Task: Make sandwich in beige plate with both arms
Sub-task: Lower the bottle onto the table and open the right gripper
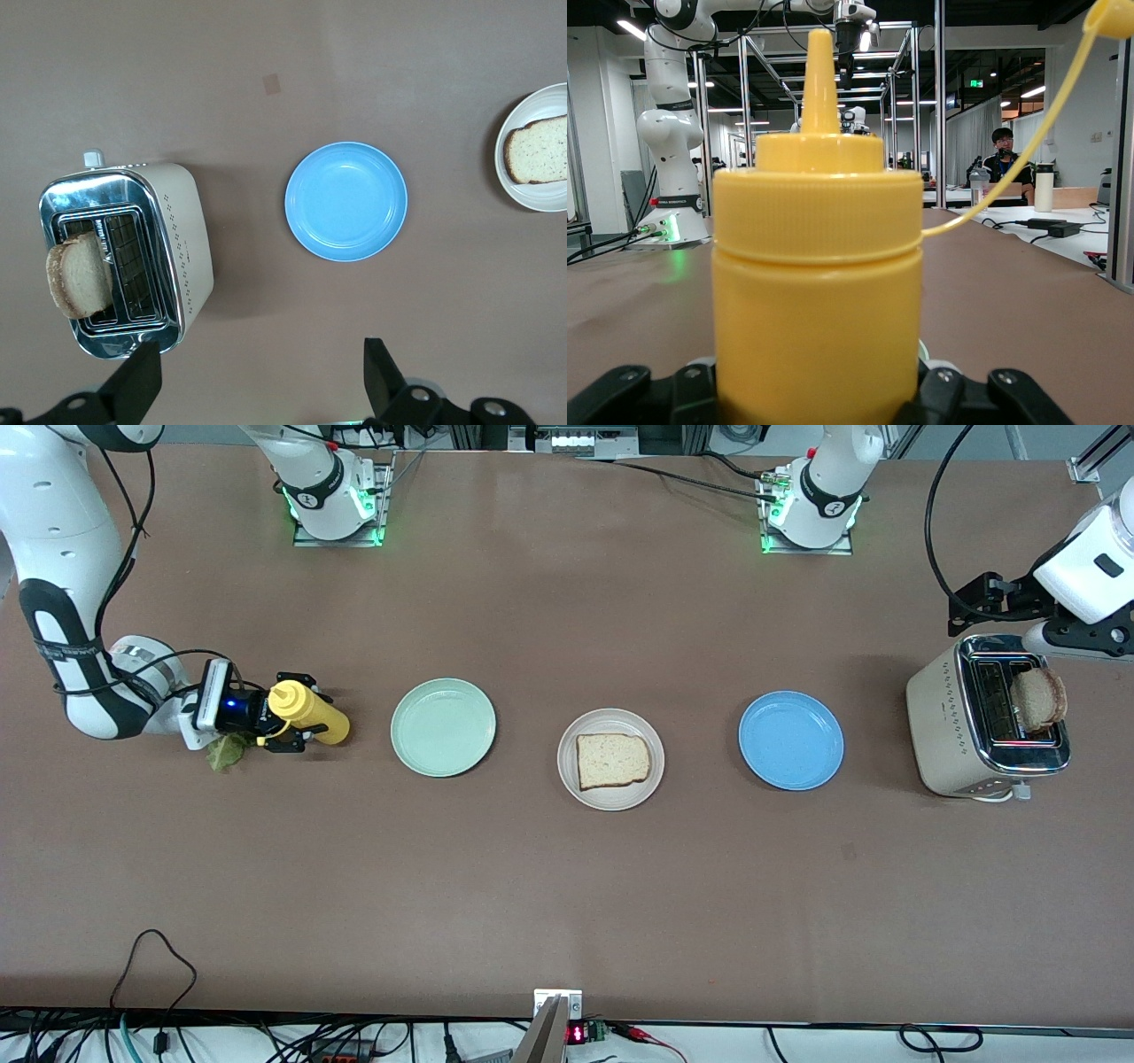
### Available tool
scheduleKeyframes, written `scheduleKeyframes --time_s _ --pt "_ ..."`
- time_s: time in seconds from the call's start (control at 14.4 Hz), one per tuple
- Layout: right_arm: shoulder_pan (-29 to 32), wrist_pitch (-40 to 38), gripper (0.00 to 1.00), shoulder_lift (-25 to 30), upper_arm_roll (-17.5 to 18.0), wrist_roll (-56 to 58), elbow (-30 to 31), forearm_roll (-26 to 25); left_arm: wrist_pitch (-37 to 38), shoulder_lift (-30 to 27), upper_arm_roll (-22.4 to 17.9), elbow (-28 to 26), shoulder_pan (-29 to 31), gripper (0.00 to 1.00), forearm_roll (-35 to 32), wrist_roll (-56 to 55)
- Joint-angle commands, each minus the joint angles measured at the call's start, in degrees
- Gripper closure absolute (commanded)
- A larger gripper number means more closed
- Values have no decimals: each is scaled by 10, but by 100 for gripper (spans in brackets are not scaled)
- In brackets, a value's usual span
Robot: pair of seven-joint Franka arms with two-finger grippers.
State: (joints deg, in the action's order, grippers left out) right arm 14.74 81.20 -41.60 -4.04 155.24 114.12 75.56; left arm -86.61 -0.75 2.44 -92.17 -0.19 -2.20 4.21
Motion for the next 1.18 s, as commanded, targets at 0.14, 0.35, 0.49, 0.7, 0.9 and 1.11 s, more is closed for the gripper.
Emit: scheduleKeyframes --time_s 0.14,0.35,0.49,0.7,0.9,1.11 --pt "15 -7 59 -19 7 20 0 9 2 -4 1 -2 5 0 8 8" --pt "15 5 57 -23 6 23 5 8 2 -4 1 -2 5 0 8 7" --pt "16 9 51 -29 6 23 5 8 2 -4 1 -2 5 0 8 7" --pt "17 9 30 -31 6 23 5 8 3 -4 1 -2 5 0 8 8" --pt "18 9 11 -31 6 23 4 8 3 -4 1 -2 5 0 8 8" --pt "19 9 0 -30 5 22 2 5 3 -4 1 -2 5 0 8 8"
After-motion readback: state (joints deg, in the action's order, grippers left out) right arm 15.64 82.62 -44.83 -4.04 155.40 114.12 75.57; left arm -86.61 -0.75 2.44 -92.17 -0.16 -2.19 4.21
